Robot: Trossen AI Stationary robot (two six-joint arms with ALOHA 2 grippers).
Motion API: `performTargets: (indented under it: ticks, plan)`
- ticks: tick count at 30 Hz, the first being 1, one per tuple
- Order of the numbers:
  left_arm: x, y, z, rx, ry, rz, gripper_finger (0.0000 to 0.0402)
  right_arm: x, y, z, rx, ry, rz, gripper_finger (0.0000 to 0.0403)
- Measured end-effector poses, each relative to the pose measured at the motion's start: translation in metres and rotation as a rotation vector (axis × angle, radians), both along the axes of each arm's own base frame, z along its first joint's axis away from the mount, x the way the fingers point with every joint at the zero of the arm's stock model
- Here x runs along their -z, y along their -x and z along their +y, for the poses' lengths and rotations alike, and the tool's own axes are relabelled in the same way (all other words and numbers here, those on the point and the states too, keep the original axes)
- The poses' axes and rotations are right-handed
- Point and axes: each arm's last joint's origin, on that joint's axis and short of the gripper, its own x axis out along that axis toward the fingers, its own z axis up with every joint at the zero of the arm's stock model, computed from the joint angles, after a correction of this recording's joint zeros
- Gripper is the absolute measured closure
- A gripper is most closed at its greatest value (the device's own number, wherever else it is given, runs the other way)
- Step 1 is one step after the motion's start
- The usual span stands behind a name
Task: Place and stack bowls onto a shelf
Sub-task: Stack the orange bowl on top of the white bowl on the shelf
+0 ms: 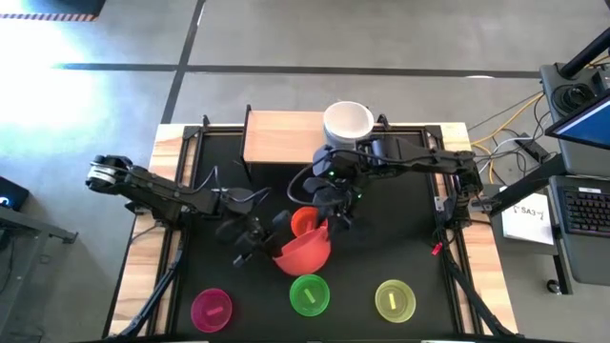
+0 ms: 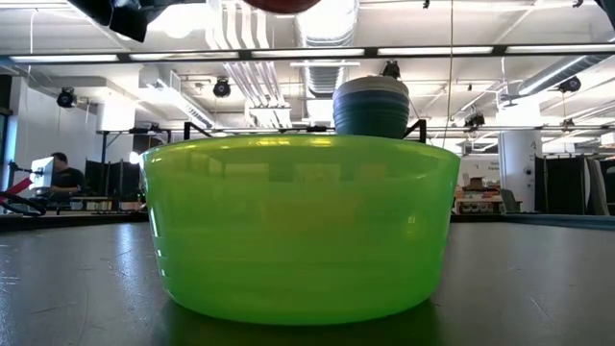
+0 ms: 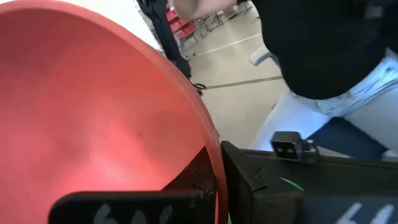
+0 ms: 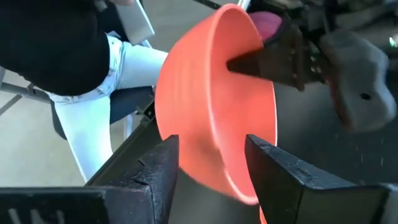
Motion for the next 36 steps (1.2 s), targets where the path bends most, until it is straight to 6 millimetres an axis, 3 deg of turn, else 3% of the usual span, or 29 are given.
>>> performTargets:
  ticks: [15,27,31,36]
  plan:
    - [-0.006,-0.003,0.002,-0.098,-0.128,-0.204,0.0401,-0.006,-0.001,0.024,-0.123,-0.082,-0.072,0.0241]
    - [-0.010,-0.004,0.003,-0.104,-0.147,-0.274,0.0400,-0.006,-0.003,0.027,-0.150,-0.096,-0.099,0.0299]
    - [-0.013,-0.004,0.003,-0.113,-0.136,-0.296,0.0381,-0.006,-0.002,0.027,-0.158,-0.112,-0.085,0.0328]
    - [-0.019,-0.004,0.004,-0.137,-0.079,-0.324,0.0330,-0.005,0.001,0.029,-0.164,-0.131,-0.052,0.0366]
